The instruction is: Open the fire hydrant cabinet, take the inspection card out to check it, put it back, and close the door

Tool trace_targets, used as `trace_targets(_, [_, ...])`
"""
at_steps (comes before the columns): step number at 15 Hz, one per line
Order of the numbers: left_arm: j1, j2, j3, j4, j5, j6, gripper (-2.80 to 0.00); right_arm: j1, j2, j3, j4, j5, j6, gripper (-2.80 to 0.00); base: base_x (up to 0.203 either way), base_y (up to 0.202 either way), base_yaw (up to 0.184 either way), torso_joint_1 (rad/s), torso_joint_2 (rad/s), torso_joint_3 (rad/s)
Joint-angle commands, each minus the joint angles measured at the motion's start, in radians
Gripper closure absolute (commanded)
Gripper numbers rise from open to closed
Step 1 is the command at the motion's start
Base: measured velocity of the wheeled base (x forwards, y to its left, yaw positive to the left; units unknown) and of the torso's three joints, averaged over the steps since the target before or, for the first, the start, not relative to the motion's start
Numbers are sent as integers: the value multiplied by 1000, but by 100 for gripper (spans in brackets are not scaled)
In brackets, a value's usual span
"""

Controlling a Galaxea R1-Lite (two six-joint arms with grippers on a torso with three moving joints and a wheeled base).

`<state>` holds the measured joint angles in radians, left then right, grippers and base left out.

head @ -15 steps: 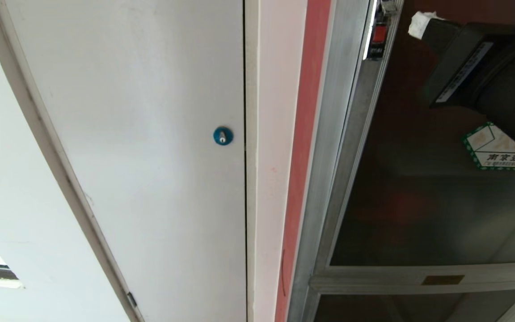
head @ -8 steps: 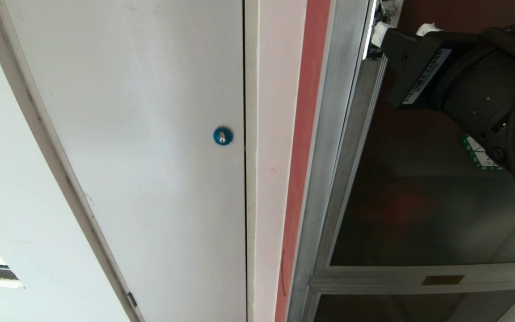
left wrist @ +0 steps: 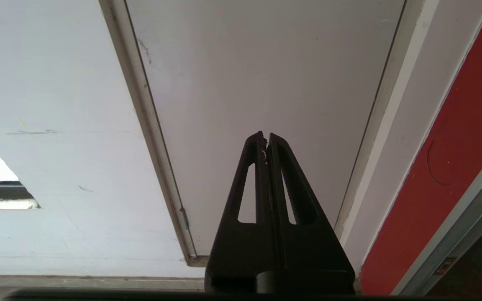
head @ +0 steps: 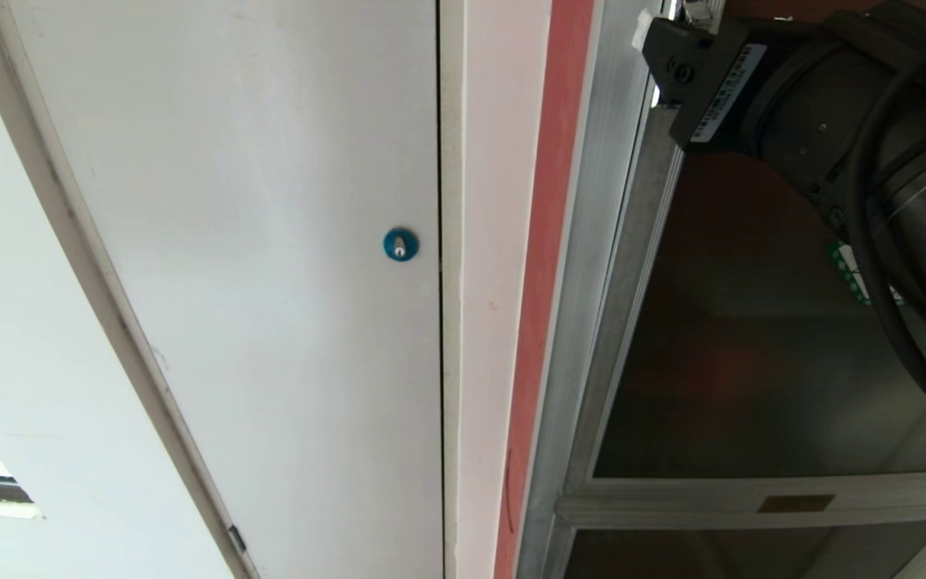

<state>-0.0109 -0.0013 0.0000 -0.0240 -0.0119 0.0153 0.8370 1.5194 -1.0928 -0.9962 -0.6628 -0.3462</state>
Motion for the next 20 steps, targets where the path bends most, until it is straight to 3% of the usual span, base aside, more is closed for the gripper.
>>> trace_targets(1, [0, 1, 14, -1, 0, 0, 0, -10, 18, -8, -6, -3, -4, -280, 0, 0, 0, 0, 0, 0])
trace_targets(6, [0, 1, 14, -1, 0, 0, 0, -31, 27, -39, 1, -1, -10, -280, 0, 0, 0, 0, 0, 0])
trace_targets(7, [0, 1, 14, -1, 0, 0, 0, -35, 27, -42, 2, -1, -10, 0, 0, 0, 0, 0, 0, 0])
trace_targets(20, [0, 1, 14, -1, 0, 0, 0, -41, 30, -73, 50, 14, -11, 0, 0, 0, 0, 0, 0, 0])
